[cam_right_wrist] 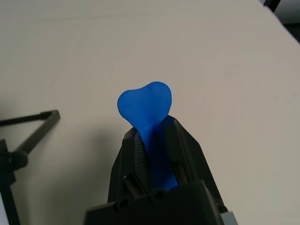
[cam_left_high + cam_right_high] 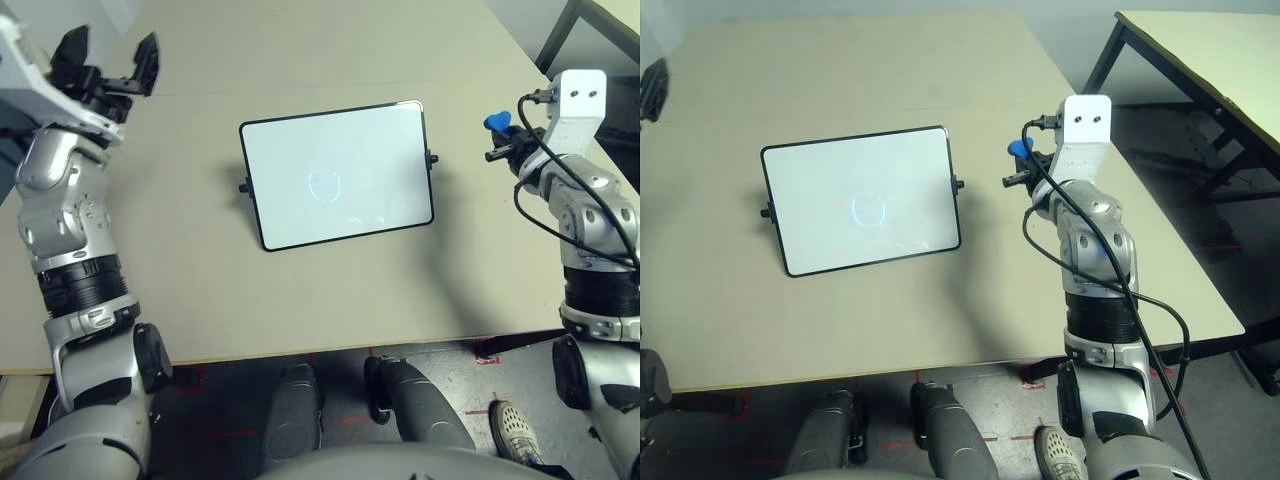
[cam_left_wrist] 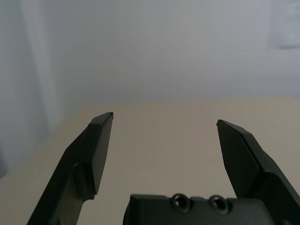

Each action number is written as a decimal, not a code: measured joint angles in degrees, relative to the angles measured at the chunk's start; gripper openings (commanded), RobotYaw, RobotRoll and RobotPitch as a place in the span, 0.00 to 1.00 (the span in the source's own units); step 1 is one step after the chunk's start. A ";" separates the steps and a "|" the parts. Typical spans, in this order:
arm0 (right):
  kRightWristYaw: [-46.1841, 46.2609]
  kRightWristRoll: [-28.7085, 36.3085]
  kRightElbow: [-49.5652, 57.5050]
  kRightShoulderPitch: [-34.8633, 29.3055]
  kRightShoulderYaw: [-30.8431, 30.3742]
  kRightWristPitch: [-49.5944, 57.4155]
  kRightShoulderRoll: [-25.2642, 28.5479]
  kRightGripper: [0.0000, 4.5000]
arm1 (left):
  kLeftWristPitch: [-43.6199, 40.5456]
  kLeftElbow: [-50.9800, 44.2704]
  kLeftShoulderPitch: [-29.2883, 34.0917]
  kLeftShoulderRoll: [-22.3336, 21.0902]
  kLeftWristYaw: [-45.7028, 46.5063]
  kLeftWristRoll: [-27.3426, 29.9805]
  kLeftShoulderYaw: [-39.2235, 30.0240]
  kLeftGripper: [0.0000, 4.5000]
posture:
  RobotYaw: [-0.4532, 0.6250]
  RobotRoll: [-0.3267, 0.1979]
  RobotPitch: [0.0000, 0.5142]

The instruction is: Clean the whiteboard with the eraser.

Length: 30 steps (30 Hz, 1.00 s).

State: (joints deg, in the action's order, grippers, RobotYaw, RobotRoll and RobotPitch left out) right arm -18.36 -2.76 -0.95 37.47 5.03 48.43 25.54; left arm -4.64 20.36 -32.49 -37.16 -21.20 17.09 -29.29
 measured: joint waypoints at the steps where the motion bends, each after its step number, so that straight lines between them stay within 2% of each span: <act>1: 0.02 0.01 -0.72 -0.14 -0.34 0.14 -0.07 0.13 | 1.16 2.26 1.04 0.00 0.00 -0.19 -0.08 1.00 | 0.47 0.62 0.25; 6: 0.22 0.67 -5.09 -1.66 -1.38 1.41 -1.58 0.13 | 5.88 12.35 5.99 2.12 1.33 -1.04 -0.12 1.00 | 0.46 0.62 0.25; 9: 0.02 0.91 -7.72 -2.35 -2.23 1.98 -2.27 0.13 | 6.34 12.61 7.12 5.50 2.19 -0.73 0.50 1.00 | 0.47 0.62 0.25; 12: 0.01 1.07 -8.84 -2.31 -2.44 1.27 -2.42 0.13 | 6.27 11.15 6.68 6.39 2.56 -0.27 1.24 1.00 | 0.47 0.62 0.25; 13: 0.12 1.20 -9.27 -2.30 -2.36 0.98 -2.58 0.29 | 6.25 10.76 6.10 6.38 2.55 -0.16 1.43 1.00 | 0.47 0.62 0.25; 23: 0.69 3.87 -10.71 -2.18 0.77 1.46 -3.04 1.00 | 5.80 9.84 2.16 6.18 2.12 0.65 3.45 1.00 | 0.44 0.62 0.24; 27: 0.19 5.71 -8.49 -2.10 2.23 1.75 -2.34 1.00 | 5.66 9.84 1.99 6.18 2.14 0.84 3.62 1.00 | 0.44 0.62 0.25; 30: 1.82 7.41 -7.96 -0.50 6.72 -2.61 -2.14 1.00 | 5.85 9.85 1.38 6.06 2.41 0.84 3.58 1.00 | 0.44 0.62 0.25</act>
State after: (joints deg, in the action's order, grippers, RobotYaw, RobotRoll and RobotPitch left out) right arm -16.53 4.65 -8.91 36.96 11.75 45.82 23.40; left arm 1.22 30.21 -31.10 -31.10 -18.79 17.93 -25.71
